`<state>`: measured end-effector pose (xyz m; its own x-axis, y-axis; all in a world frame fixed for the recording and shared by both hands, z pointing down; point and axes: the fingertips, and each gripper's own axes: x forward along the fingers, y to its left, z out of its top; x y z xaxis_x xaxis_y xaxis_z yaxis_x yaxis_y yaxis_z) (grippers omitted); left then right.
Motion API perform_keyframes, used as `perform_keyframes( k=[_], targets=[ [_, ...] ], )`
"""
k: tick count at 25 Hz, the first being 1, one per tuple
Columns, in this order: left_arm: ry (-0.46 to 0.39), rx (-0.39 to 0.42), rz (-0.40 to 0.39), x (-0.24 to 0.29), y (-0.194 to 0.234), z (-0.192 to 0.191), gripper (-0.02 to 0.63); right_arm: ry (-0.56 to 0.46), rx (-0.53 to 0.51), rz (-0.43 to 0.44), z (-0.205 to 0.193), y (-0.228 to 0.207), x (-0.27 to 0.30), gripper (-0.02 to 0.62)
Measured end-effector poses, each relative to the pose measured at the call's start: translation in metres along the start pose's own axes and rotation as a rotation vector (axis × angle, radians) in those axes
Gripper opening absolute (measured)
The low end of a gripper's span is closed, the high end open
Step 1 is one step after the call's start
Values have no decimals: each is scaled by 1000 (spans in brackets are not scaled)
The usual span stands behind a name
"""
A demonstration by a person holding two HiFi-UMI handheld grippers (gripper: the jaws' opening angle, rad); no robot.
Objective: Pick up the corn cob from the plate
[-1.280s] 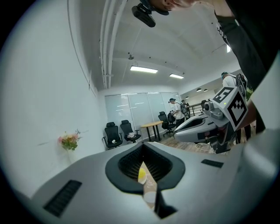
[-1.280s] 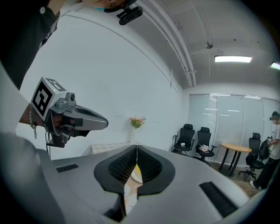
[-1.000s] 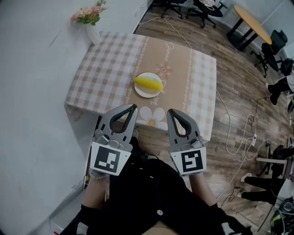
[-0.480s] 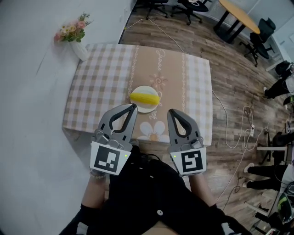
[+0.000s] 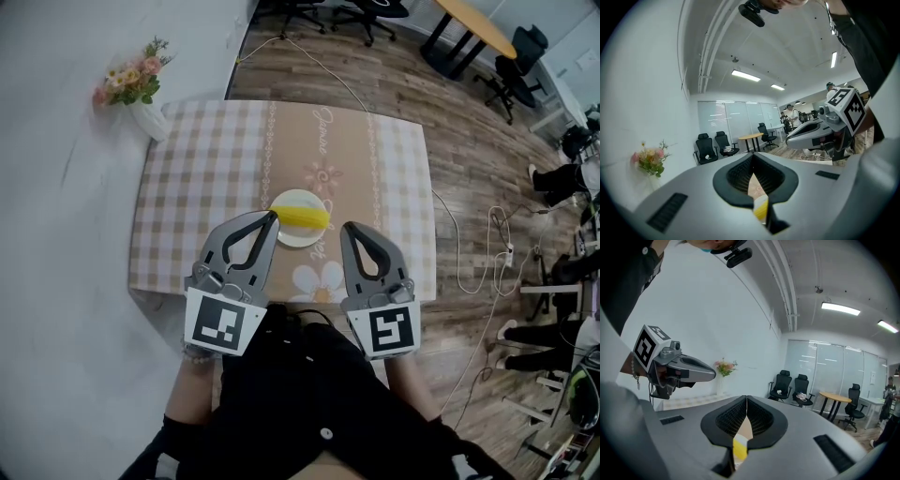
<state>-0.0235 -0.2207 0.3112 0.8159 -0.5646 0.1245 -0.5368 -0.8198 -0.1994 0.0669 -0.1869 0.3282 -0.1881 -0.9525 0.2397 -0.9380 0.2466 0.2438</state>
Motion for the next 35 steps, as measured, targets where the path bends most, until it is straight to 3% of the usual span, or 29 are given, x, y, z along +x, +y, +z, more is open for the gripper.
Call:
perform_keyframes(
  k=[18,35],
  targets=[
    [5,14,-43,0,34,-17,12,22,14,-8,8,24,38,40],
    [70,27,-107,49,9,-34,14,92,54,-16,-31,-19,31,40]
  ],
)
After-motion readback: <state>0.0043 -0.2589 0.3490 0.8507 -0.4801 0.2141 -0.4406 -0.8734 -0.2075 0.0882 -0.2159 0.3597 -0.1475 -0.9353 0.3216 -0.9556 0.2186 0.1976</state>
